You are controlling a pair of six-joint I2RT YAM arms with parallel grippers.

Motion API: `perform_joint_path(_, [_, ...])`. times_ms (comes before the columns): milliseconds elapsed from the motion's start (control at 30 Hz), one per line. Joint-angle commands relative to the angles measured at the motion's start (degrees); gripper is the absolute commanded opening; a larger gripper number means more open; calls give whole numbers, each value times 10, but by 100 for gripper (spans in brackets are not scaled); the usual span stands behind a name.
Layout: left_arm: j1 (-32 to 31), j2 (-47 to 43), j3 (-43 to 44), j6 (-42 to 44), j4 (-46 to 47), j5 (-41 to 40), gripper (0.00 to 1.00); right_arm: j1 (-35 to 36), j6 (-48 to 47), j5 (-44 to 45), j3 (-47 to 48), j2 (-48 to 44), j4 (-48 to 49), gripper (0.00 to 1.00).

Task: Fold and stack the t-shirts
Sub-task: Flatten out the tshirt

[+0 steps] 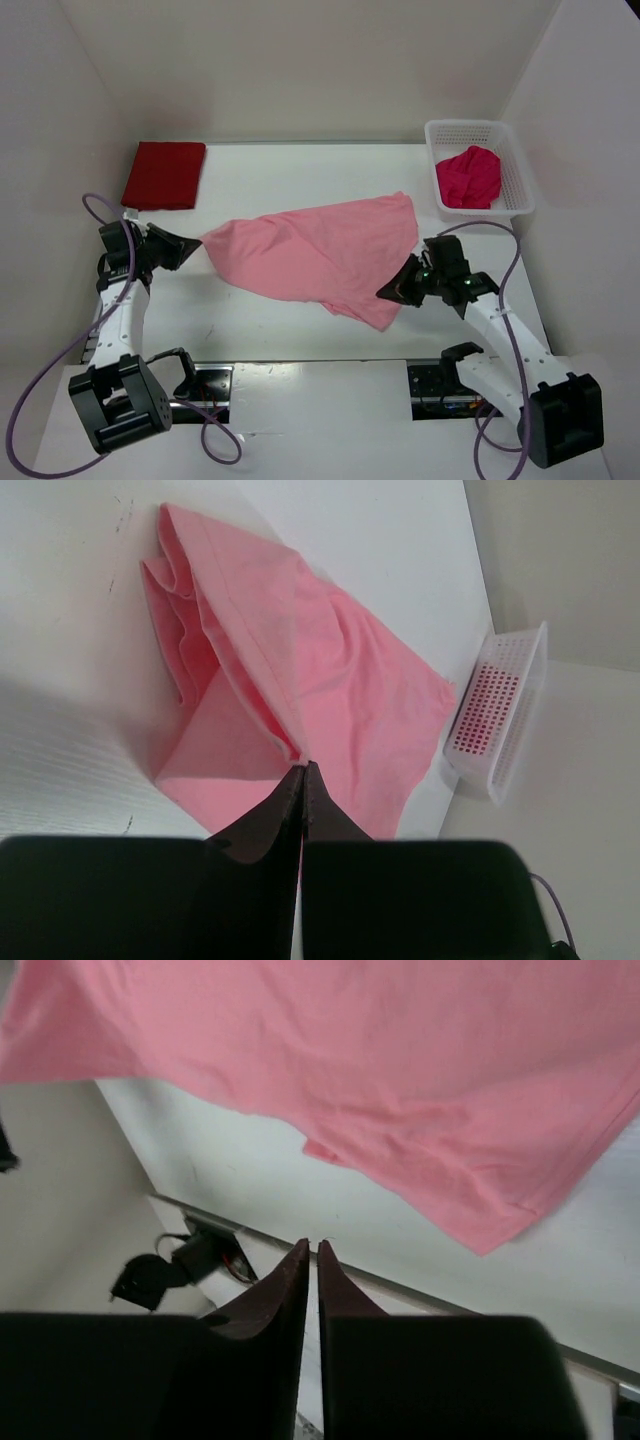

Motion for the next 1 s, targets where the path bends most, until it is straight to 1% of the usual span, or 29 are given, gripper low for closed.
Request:
perform_joint_path(0, [-6, 12, 24, 11, 28, 9, 0, 56, 68, 66, -29, -10, 25, 14])
perform_joint_path(33, [-11, 20, 34, 5, 28, 9, 0, 56, 68, 87, -35, -3, 19, 20])
perform_joint_path(67, [-11, 20, 34, 5, 36, 9, 0, 56, 85, 129, -35, -3, 19, 29])
perform_joint_path(100, [-11, 25, 47, -1, 36, 9, 0, 56, 95, 150, -40, -3, 14, 43])
perform_joint_path(167, [-11, 31, 54, -8, 55, 14, 0, 56, 121, 197, -47, -10, 20, 55])
perform_joint_path(200, [-11, 38, 54, -21, 63, 22, 0, 56, 145, 213, -53, -16, 20, 58])
perform_joint_path(367, [-26, 50, 60, -47, 106, 39, 0, 56, 176, 332, -40, 9, -1, 58])
perform_joint_path(500, [-40, 56, 71, -47, 106, 39, 0, 56, 192, 385, -18, 51, -38, 55])
perform_joint_path(600, [-40, 61, 82, -41, 118, 44, 0, 56, 210, 391, -11, 72, -49, 45])
perform_joint_path(633, [-45, 61, 82, -41, 118, 50, 0, 56, 218, 391, -11, 80, -49, 43])
perform_joint_path(700, [-50, 67, 82, -41, 123, 50, 0, 56, 224, 396, -3, 114, -55, 43])
perform_joint_path(833, [-55, 79, 87, -49, 149, 63, 0, 56, 235, 396, 28, 165, -76, 37])
perform_joint_path(900, [-55, 86, 93, -49, 157, 63, 0, 56, 240, 396, 35, 184, -76, 37])
perform_joint_path(967, [-55, 101, 101, -49, 157, 63, 0, 56, 241, 402, 49, 222, -76, 35])
